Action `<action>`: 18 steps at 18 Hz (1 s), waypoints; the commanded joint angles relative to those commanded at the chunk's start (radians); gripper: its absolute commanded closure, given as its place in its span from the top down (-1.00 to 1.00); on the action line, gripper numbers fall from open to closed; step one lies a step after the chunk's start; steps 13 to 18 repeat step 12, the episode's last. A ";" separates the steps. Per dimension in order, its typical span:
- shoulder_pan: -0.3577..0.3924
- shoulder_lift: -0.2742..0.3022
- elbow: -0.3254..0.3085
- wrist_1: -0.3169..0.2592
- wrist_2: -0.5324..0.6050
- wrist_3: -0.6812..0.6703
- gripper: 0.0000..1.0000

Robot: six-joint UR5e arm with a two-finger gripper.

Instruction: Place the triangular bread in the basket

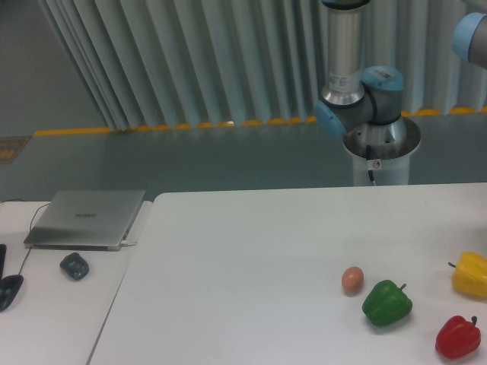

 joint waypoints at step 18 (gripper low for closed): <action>-0.017 -0.008 -0.003 0.032 0.003 -0.015 1.00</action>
